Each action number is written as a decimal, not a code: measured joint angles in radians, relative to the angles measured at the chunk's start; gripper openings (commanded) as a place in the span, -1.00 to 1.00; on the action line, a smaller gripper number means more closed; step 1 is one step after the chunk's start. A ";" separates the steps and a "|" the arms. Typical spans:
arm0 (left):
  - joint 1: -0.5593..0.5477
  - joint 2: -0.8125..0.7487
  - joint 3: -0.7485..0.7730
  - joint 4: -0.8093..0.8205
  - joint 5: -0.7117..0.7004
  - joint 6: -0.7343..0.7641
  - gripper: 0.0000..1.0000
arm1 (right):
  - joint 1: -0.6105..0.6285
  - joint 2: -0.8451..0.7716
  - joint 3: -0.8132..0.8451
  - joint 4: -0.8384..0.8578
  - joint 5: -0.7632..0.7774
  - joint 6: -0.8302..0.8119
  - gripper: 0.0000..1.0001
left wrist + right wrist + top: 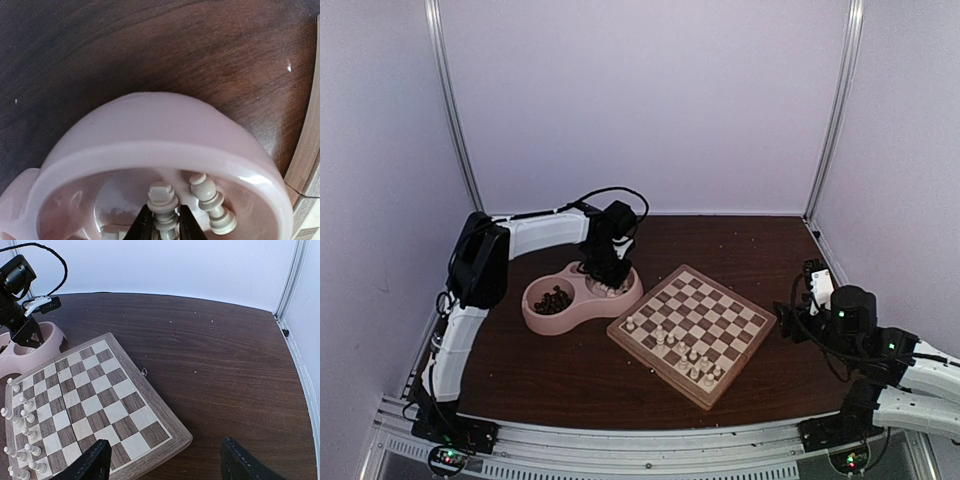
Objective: Set up the chess pieces on the board
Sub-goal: Pick up the chess pile from the storage box, then pass from the left arm to the right
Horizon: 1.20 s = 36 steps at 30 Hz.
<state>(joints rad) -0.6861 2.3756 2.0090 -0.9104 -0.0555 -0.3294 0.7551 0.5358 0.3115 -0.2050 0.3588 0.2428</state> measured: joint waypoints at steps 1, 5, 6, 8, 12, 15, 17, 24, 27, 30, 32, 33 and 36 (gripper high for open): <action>0.000 0.000 0.002 0.000 0.002 0.002 -0.69 | 0.000 0.000 0.000 0.000 0.000 0.000 0.53; 0.000 0.001 0.013 -0.017 0.002 0.003 -0.70 | 0.000 0.000 0.000 0.000 0.000 0.000 0.53; 0.000 -0.001 0.013 -0.021 0.001 0.003 -0.70 | 0.000 0.000 0.000 0.000 0.000 0.000 0.53; 0.000 -0.008 0.012 -0.031 -0.004 0.003 -0.70 | 0.000 0.002 0.000 0.000 0.000 0.000 0.53; 0.000 -0.089 -0.042 -0.019 -0.016 0.003 -0.70 | 0.000 0.010 0.000 0.000 0.000 0.000 0.54; 0.000 -0.200 -0.109 0.002 -0.015 0.003 -0.70 | 0.000 0.017 0.000 0.000 0.000 0.000 0.53; 0.000 -0.294 -0.166 0.040 -0.007 0.005 -0.70 | 0.000 0.022 0.000 0.001 0.000 0.000 0.54; 0.000 -0.579 -0.418 0.256 0.116 0.011 -0.70 | 0.000 0.052 0.000 0.007 -0.008 -0.001 0.57; 0.000 -0.624 -0.484 0.309 0.158 0.010 -0.71 | 0.000 0.071 0.002 0.013 -0.018 -0.003 0.57; 0.000 -0.625 -0.492 0.322 0.183 0.009 -0.71 | 0.000 0.096 0.021 0.012 -0.033 -0.005 0.57; 0.000 -0.626 -0.492 0.331 0.207 0.006 -0.70 | 0.000 0.114 0.041 0.007 -0.056 -0.008 0.57; 0.000 -0.626 -0.492 0.338 0.224 0.004 -0.70 | 0.000 0.121 0.054 0.006 -0.075 -0.009 0.56; 0.000 -0.626 -0.492 0.344 0.278 -0.003 -0.70 | 0.000 0.148 0.103 0.006 -0.151 -0.011 0.51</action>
<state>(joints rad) -0.6861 1.7500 1.5166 -0.5663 0.2226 -0.3321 0.7551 0.6838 0.4145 -0.1993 0.2073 0.2317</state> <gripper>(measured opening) 0.155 0.779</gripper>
